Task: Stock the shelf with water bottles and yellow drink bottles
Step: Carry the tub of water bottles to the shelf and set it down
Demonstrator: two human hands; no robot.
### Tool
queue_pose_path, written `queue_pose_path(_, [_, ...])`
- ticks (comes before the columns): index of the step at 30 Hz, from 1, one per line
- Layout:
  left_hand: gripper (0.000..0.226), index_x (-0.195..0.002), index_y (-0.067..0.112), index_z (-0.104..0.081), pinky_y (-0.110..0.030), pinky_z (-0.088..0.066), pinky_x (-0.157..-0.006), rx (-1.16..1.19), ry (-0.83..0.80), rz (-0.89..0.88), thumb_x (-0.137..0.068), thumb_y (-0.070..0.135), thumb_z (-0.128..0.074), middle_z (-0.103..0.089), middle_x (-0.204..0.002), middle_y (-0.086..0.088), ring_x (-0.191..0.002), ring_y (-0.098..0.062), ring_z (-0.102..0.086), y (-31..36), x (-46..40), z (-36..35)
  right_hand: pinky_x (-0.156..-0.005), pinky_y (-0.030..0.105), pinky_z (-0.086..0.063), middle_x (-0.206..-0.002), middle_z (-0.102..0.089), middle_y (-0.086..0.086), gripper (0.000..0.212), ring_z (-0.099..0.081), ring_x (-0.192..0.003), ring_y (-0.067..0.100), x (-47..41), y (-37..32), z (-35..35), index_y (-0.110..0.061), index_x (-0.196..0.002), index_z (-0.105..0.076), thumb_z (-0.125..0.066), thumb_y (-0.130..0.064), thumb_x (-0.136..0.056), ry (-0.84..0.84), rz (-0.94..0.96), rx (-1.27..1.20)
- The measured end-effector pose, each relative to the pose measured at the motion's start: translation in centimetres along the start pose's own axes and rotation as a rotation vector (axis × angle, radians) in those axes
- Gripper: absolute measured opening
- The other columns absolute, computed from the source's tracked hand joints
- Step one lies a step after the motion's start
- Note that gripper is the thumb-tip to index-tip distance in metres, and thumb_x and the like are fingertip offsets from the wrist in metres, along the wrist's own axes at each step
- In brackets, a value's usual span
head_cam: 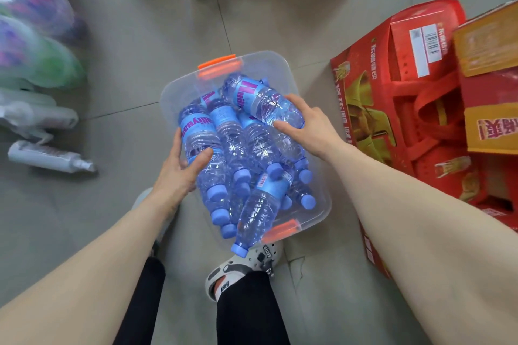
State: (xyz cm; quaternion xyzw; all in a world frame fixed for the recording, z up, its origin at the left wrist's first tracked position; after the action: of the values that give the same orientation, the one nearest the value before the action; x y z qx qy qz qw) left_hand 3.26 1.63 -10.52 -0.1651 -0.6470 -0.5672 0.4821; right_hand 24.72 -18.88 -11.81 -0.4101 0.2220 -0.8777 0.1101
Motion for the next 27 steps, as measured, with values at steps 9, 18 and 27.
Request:
queue_pose_path(9, [0.106,-0.142,0.067,-0.017,-0.044,-0.055,-0.094,-0.321,-0.170,-0.023,-0.057,0.074,-0.078,-0.060,-0.133,-0.001,-0.096,-0.009,-0.071,1.6,3.5,-0.3,-0.106,0.045,-0.040,-0.125,-0.058,0.014,0.074,-0.046,-0.128,0.028,9.8,4.7,-1.7,-0.059,-0.142,-0.023,-0.056,-0.074,-0.078,0.080,-0.161,-0.166])
queue_pose_path(18, [0.095,-0.130,0.080,-0.019,-0.048,-0.051,-0.098,-0.619,-0.302,-0.025,-0.054,0.082,-0.075,-0.059,-0.129,-0.009,-0.106,-0.024,-0.068,7.8,11.3,-1.6,-0.100,0.041,-0.045,-0.121,-0.065,-0.004,0.059,-0.055,-0.120,0.031,25.0,3.3,1.2,-0.047,-0.141,-0.035,-0.061,-0.055,-0.088,0.248,-0.323,-0.342])
queue_pose_path(27, [0.095,-0.132,0.078,-0.020,-0.045,-0.050,-0.101,-1.003,-0.605,-0.255,-0.054,0.085,-0.073,-0.063,-0.127,-0.005,-0.110,-0.020,-0.067,16.8,25.4,-4.7,-0.102,0.038,-0.044,-0.127,-0.063,0.007,0.069,-0.055,-0.121,0.028,45.6,-1.6,1.9,-0.048,-0.142,-0.030,-0.056,-0.069,-0.082,0.489,-0.588,-0.595])
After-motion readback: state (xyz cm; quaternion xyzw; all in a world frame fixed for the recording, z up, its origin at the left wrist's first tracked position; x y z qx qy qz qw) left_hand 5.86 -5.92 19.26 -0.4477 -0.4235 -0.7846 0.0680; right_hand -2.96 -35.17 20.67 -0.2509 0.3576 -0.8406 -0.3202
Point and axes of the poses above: each hand's wrist, its own x-axis away from the middle knuckle, its own z-axis out of the back of the hand, y = z × x, the point moved 7 cm from there along -x, towards the middle knuckle
